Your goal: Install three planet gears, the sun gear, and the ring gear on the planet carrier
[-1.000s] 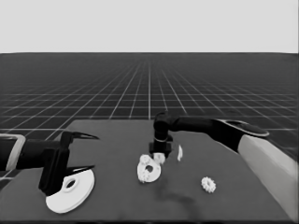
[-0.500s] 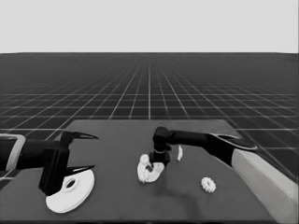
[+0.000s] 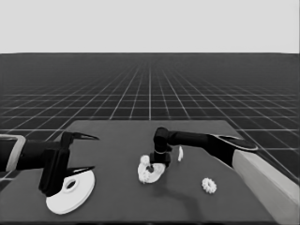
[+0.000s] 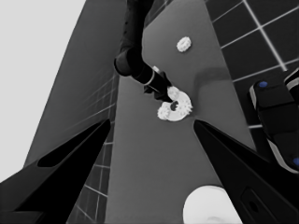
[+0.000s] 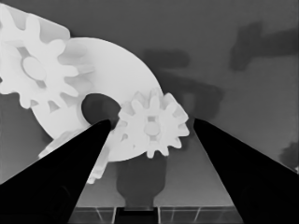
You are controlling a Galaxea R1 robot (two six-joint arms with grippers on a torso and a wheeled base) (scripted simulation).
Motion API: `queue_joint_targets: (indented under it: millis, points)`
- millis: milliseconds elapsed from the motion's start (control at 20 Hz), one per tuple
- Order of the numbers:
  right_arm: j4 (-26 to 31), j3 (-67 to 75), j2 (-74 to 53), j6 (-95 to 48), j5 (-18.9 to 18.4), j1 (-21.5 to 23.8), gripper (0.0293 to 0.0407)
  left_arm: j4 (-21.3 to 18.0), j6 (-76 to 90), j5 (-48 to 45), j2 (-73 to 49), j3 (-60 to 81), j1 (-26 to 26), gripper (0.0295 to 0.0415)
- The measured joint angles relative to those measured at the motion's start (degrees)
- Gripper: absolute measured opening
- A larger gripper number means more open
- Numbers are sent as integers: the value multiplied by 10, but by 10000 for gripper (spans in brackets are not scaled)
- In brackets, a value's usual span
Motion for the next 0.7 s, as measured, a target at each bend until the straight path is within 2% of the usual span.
queue_joint_targets:
  millis: [150,500,550,600,700]
  points:
    - [65,53,-15,32,-27,70,385,0,0,0,0,0,0,385]
    - [84,58,-16,35,-31,89,385,0,0,0,0,0,0,385]
    - [79,266,-154,72,-36,86,385,0,0,0,0,0,0,385]
    - [78,354,-283,50,-33,84,385,0,0,0,0,0,0,385]
    - [79,384,-398,-21,-19,83,385,0,0,0,0,0,0,385]
